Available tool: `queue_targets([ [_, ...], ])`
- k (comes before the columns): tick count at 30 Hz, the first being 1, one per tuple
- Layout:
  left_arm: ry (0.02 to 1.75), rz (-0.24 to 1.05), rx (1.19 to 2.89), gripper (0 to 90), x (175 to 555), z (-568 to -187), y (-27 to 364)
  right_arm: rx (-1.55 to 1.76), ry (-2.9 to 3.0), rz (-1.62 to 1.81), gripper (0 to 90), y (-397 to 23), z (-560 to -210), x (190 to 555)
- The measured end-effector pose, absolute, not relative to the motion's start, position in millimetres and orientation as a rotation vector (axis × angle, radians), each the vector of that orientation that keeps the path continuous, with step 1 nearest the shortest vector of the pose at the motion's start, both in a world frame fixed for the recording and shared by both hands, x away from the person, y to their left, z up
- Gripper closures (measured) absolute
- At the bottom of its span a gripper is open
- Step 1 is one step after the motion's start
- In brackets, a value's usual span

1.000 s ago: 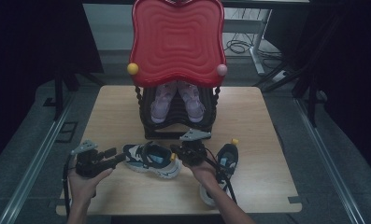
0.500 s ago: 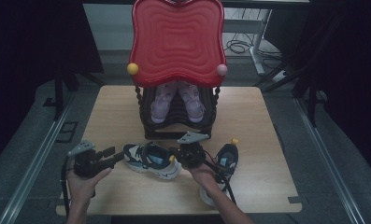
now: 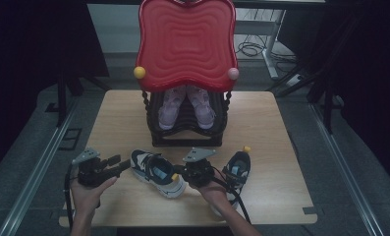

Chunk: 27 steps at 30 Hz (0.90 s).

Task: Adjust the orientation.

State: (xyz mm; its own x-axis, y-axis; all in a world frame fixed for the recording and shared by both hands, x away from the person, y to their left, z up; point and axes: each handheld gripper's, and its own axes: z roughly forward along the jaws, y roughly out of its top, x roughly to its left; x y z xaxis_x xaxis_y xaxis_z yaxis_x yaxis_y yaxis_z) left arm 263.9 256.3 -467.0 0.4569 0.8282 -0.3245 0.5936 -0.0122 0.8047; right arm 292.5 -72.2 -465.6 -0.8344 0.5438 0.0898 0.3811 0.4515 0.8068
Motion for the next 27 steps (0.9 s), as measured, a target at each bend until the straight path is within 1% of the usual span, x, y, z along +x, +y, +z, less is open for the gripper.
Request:
queue_targets([
  [8,1.234,0.299,1.705,46.3,263,-467,258,0.771,2.544,1.358,89.7,-70,-468,283],
  [27,1.243,0.303,1.686,46.1,262,-467,264,0.681,2.656,1.506,89.6,-44,-475,260],
])
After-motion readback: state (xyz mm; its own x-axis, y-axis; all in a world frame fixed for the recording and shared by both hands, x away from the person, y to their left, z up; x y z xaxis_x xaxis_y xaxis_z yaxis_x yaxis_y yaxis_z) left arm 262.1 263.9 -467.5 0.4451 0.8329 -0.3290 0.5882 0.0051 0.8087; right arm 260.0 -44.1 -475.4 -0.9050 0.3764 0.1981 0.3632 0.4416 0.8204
